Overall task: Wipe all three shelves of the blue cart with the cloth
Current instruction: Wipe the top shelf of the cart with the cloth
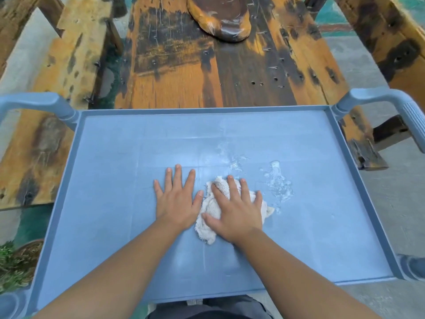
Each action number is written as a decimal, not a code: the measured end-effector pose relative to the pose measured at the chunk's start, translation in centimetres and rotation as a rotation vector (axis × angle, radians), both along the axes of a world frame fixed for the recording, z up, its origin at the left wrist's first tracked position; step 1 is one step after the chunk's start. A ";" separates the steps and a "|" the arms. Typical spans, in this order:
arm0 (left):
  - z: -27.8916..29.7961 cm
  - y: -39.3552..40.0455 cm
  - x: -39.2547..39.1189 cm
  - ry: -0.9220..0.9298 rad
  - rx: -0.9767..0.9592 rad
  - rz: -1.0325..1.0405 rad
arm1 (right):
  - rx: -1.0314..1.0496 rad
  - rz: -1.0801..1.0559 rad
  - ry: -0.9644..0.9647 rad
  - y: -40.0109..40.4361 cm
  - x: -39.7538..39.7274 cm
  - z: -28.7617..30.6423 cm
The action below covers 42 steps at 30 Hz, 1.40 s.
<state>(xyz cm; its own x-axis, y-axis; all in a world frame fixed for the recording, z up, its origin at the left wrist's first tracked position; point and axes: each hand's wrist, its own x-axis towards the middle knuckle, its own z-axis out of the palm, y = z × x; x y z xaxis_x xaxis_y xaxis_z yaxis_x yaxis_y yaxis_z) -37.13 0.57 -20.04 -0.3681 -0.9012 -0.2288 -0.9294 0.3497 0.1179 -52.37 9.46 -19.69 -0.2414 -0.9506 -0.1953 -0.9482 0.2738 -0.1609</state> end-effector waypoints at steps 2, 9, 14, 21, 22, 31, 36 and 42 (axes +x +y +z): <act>0.4 -0.6 -0.6 -0.007 -0.042 0.025 | -0.004 0.006 0.002 -1.7 -0.7 -0.2; -0.3 -3.3 -1.1 0.014 -0.035 0.033 | -0.032 0.012 0.015 -6.9 -2.6 -0.4; -0.4 -3.3 -1.2 0.018 -0.012 0.041 | -0.032 0.012 0.052 -10.8 -4.2 -0.6; -1.1 -3.5 -1.1 0.002 -0.035 0.034 | -0.043 0.051 0.079 -16.7 -6.6 -0.8; -1.2 -3.5 -1.1 0.005 -0.039 0.033 | -0.053 0.060 0.083 -17.5 -7.0 -0.8; -1.4 -3.3 -1.2 0.007 -0.055 0.032 | -0.144 0.081 0.118 -21.2 -8.4 -0.6; -1.1 -3.3 -1.4 -0.008 -0.049 0.019 | -0.119 0.078 0.095 -20.4 -8.2 0.0; -1.2 -3.3 -1.4 0.006 -0.052 0.015 | -0.119 0.163 0.103 -14.7 -6.8 0.0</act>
<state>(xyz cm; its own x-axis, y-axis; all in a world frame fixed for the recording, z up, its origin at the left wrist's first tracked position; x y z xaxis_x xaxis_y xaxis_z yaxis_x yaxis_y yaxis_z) -38.50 -2.72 -21.20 -0.3558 -0.9171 -0.1797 -0.9339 0.3415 0.1059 -59.15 -5.29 -19.70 -0.0956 -0.9935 -0.0614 -0.9914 0.1006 -0.0832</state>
